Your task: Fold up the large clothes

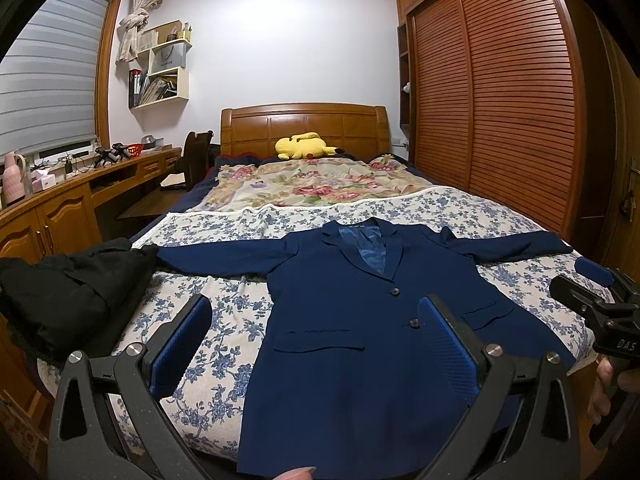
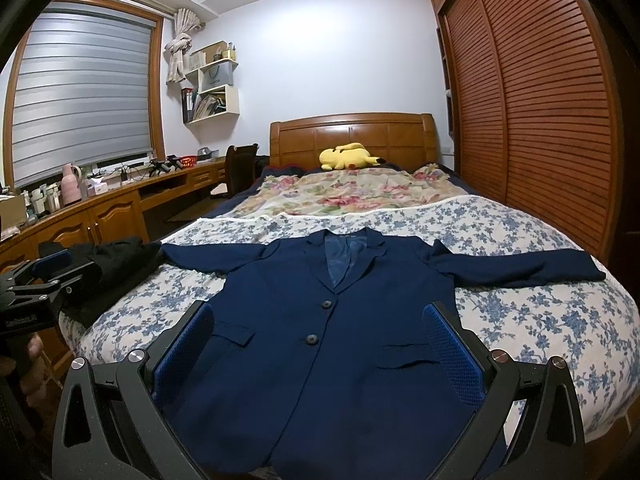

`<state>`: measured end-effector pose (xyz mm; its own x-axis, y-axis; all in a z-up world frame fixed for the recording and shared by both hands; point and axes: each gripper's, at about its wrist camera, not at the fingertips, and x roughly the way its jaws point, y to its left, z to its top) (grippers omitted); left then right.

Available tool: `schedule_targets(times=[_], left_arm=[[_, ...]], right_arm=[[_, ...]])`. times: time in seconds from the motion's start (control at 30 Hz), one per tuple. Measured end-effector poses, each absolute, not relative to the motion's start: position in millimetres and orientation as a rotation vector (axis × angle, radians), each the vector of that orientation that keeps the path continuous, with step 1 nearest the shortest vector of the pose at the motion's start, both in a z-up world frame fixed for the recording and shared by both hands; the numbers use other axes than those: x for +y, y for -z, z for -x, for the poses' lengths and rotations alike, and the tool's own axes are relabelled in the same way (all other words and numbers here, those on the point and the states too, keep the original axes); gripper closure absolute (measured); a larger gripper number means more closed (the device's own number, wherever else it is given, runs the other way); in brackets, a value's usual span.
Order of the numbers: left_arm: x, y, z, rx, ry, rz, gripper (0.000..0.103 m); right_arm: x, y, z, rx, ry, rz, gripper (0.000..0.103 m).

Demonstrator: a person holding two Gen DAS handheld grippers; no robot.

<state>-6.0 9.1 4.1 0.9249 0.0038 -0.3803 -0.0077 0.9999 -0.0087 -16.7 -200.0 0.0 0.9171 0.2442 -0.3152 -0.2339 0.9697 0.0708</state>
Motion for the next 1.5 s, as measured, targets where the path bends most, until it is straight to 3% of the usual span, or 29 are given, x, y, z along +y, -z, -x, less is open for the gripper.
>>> schedule_targets(times=[1.5], left_arm=[[17, 3, -1, 0.413, -0.013, 0.012, 0.000]], right_arm=[[-197, 5, 8, 0.351, -0.267, -0.023, 0.000]])
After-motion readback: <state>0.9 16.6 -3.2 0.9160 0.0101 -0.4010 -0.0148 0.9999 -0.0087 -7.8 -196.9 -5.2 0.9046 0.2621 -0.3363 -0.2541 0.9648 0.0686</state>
